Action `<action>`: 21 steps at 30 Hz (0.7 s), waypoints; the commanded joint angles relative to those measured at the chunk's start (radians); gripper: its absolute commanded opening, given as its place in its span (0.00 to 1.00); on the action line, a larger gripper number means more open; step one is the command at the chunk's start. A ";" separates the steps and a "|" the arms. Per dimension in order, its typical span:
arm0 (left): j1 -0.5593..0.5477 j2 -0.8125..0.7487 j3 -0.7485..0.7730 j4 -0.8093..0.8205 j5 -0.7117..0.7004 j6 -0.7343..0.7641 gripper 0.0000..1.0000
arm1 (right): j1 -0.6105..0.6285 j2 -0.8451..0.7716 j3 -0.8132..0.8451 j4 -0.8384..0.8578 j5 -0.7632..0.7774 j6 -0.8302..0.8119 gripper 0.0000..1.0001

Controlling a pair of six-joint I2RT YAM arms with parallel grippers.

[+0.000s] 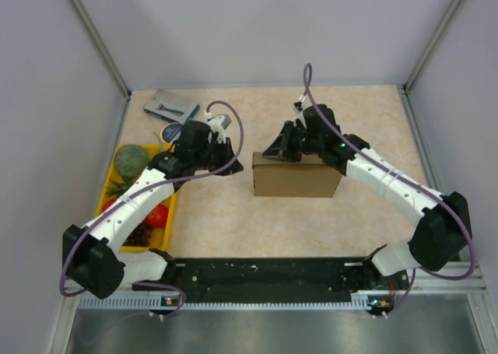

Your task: Fold the paper box

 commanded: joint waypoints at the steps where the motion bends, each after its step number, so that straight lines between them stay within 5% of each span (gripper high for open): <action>1: -0.024 0.037 0.037 0.042 0.039 -0.014 0.00 | -0.066 -0.074 -0.009 -0.004 0.000 -0.045 0.07; 11: -0.120 0.158 0.123 0.086 -0.027 -0.063 0.00 | 0.095 0.050 -0.031 0.092 -0.015 0.007 0.07; 21: -0.134 0.071 0.105 0.019 -0.130 -0.018 0.00 | 0.029 -0.022 -0.019 0.090 -0.046 0.029 0.07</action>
